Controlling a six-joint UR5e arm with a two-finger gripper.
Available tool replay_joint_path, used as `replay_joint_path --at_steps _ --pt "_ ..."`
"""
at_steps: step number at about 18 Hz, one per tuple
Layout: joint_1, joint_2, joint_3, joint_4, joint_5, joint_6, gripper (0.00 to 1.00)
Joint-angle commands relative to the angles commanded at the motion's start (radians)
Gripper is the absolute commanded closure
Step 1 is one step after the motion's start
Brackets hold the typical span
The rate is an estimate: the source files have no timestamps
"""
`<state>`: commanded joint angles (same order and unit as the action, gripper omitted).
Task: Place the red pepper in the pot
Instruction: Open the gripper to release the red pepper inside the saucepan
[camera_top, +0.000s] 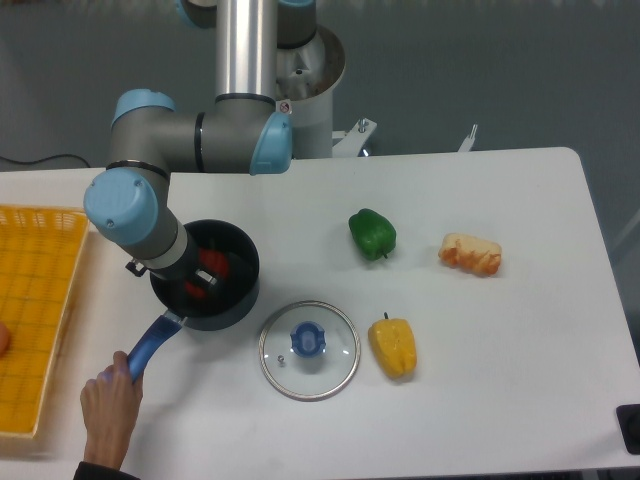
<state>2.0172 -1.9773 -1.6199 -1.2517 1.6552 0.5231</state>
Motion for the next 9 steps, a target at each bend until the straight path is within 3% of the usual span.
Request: replay_joint_path --at_steps 9 --pt "-0.003 -0.009 0.000 0.000 0.002 0.000 0.47"
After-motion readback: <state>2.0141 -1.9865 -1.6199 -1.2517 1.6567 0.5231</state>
